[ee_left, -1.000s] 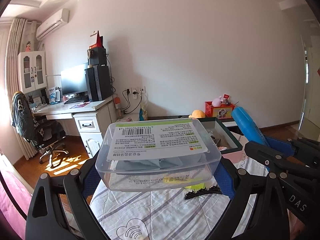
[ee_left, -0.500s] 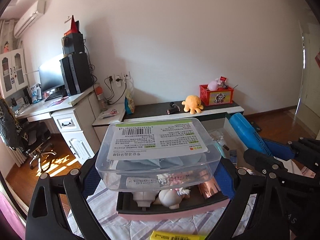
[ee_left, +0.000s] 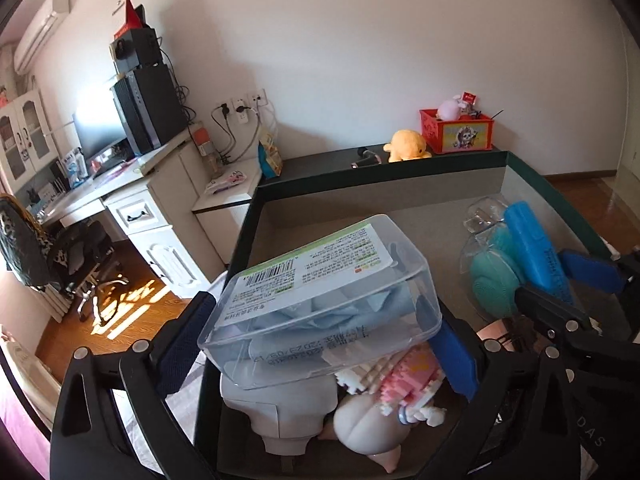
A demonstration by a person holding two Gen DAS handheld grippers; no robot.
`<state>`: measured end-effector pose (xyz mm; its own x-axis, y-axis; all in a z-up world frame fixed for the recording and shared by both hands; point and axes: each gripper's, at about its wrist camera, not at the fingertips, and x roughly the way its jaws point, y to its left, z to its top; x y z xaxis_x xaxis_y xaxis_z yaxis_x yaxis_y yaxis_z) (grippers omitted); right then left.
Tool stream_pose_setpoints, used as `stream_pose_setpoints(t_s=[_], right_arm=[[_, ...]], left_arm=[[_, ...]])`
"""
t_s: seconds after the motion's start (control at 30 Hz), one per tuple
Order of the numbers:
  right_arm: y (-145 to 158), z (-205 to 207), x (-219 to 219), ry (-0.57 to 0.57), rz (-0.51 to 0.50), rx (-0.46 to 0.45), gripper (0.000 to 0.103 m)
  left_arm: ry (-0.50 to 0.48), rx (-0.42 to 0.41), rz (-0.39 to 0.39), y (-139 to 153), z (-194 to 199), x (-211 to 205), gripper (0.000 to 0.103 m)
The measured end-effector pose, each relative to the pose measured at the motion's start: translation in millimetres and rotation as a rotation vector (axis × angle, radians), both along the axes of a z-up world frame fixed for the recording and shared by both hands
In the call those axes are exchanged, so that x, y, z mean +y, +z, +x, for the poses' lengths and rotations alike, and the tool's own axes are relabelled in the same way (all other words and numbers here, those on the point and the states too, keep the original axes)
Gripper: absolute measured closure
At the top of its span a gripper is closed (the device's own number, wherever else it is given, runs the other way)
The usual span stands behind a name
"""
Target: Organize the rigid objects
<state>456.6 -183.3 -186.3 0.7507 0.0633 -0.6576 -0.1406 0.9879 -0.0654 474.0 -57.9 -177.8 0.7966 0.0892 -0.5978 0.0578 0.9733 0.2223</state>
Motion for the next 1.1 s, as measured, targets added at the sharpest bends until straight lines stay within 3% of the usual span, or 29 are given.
stream_pose_setpoints(t_s=[0.03,0.13,0.4,0.7,0.8,0.87,1.1], right_arm=[[-0.2,1.1,-2.8,-0.021,-0.009,0.000,0.032],[8.1,-10.0,-10.1,-0.009,0.048,-0.010,0.025],[56.0,-80.1,-8.8,0.036,0.140,-0.109,0.021],[103.4,-192.9,10.3,0.031,0.141,-0.267,0.015],[114.4,-228.4,10.3,0.023,0.145,-0.314,0.011],[120.3,-249.6,11.1,0.002,0.133,-0.351,0.000],[127.4,-311.1,15.5,-0.003,0.129,-0.416,0.000]], left_arm=[[0.003,0.005,0.014,0.1,-1.1,-0.2,0.001],[-0.008,0.014,-0.026,8.1,-11.4,6.3,0.001],[-0.025,-0.066,-0.089,50.7,-86.7,25.1,0.000],[0.017,-0.242,-0.149,105.8,-206.8,41.7,0.000],[0.019,-0.294,-0.172,117.9,-243.8,47.9,0.000],[0.027,-0.322,-0.197,123.3,-266.2,52.2,0.000],[0.022,-0.392,-0.211,133.1,-329.9,54.7,0.000]])
